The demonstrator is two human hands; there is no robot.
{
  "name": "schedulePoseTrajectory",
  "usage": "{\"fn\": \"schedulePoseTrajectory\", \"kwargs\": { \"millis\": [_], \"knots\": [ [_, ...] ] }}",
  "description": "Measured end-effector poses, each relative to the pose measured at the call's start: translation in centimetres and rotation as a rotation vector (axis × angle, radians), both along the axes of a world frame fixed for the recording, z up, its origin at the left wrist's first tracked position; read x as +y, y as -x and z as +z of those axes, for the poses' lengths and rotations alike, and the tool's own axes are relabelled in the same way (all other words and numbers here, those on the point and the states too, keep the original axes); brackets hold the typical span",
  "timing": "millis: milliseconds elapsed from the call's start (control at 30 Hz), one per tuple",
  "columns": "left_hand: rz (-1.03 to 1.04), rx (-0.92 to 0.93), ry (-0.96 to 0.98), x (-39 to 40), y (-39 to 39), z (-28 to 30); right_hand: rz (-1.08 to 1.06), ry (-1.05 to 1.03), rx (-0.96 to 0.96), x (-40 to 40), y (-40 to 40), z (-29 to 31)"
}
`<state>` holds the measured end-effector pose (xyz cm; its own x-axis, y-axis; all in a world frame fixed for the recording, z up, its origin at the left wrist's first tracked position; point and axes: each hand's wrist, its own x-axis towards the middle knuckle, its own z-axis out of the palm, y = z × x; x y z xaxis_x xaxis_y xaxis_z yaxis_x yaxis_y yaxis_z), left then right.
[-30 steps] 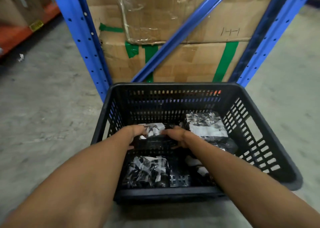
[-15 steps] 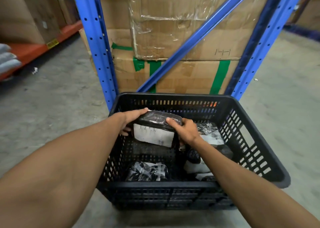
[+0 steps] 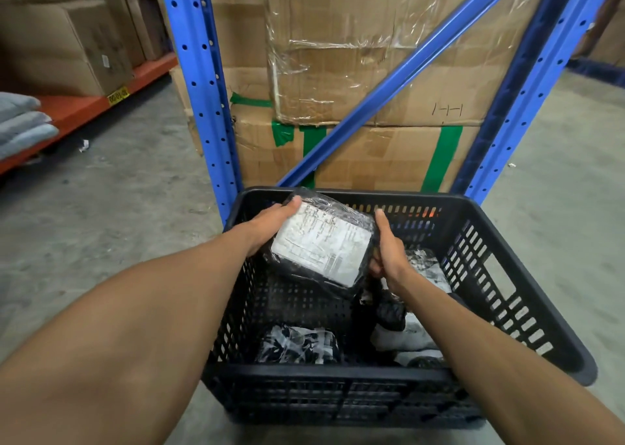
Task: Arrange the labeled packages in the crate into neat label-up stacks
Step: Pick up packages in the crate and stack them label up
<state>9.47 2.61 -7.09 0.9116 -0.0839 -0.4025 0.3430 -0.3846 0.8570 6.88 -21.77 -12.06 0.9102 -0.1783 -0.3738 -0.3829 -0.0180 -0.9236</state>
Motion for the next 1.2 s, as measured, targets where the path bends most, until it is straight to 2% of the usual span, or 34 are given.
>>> {"fn": "schedulePoseTrajectory", "kwargs": {
  "millis": [133,233,300,400,500,633,767,867,933,1033,1200],
  "knots": [
    [0.142,0.134,0.205,-0.3,-0.4,-0.6,-0.023,-0.008,-0.156,-0.4,-0.6,0.1],
    [0.159,0.188,0.303,-0.4,0.0,-0.7,-0.069,-0.069,-0.236,-0.8,-0.5,0.0],
    [0.166,0.231,0.338,-0.4,0.4,-1.2,-0.033,-0.054,-0.186,-1.0,-0.4,-0.1],
    [0.211,0.269,0.354,-0.1,1.4,-1.9,0.168,0.011,-0.060,-0.8,-0.2,-0.9],
    [0.225,0.297,0.331,0.7,2.0,-2.2,0.293,-0.035,-0.015,-0.2,-0.2,-1.6],
    [0.121,0.383,0.212,1.0,2.3,-1.1,0.215,-0.098,-0.033,-0.6,-0.6,-1.4],
    [0.094,0.329,0.105,-0.6,1.1,0.7,0.210,-0.184,-0.070,-1.6,-0.5,-1.2],
    [-0.104,0.430,-0.040,-1.7,1.1,1.3,0.147,-0.201,-0.098,-0.9,-0.2,-1.1],
    [-0.141,0.487,-0.080,-1.6,1.5,0.7,0.115,-0.178,-0.093,0.0,0.1,-1.2],
    [-0.033,0.493,-0.020,-0.7,2.1,-1.0,0.039,-0.206,-0.024,1.1,0.6,-1.4],
    [0.214,0.490,0.028,0.4,2.9,-3.8,0.327,-0.320,0.149,2.2,0.8,-1.5]
  ]
}}
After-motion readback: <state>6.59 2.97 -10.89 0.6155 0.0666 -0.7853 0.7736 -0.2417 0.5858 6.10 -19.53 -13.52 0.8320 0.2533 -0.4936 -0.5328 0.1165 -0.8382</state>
